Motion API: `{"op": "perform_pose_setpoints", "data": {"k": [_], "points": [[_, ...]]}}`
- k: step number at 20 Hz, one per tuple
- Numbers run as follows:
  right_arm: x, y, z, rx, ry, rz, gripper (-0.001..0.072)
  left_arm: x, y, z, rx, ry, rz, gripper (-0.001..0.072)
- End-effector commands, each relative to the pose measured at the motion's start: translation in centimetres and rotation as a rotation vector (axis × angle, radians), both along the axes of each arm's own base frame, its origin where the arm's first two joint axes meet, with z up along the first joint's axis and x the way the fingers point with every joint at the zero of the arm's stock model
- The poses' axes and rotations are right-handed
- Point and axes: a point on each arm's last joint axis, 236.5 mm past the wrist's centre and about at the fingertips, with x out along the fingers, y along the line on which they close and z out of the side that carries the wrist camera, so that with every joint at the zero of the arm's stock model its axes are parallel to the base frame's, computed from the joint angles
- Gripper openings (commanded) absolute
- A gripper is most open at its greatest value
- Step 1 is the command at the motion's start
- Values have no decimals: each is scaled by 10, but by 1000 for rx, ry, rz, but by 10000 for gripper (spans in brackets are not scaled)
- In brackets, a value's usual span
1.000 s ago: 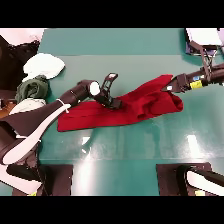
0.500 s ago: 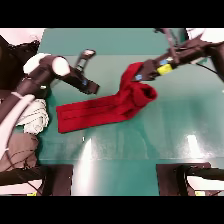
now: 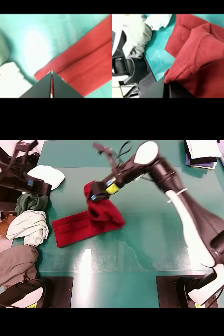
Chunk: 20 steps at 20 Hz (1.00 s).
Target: Fold the shirts.
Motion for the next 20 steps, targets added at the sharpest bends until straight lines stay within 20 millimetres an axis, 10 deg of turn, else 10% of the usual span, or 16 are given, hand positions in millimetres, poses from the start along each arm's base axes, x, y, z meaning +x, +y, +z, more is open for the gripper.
{"op": "perform_pose_setpoints", "data": {"k": [1, 9, 11, 13, 16, 20], "points": [[-8, 36, -38, -5, 22, 7, 14, -9, 28, 9, 71, -9, 39, 24], [-19, 102, -81, 37, -40, 46, 39, -9, 23, 8, 51, -5, 33, 24], [-26, 124, -78, 119, -80, 72, 474, -9, 18, 8, 30, -4, 26, 24], [-40, 139, -63, 207, -86, 113, 628, -9, 15, 9, 20, -5, 25, 24], [-33, 113, -54, 178, -94, 125, 626, -11, 15, 8, 19, 2, 25, 24], [3, 9, -62, 80, 21, 38, 594, -12, 12, 7, 6, 11, 24, 24]]}}
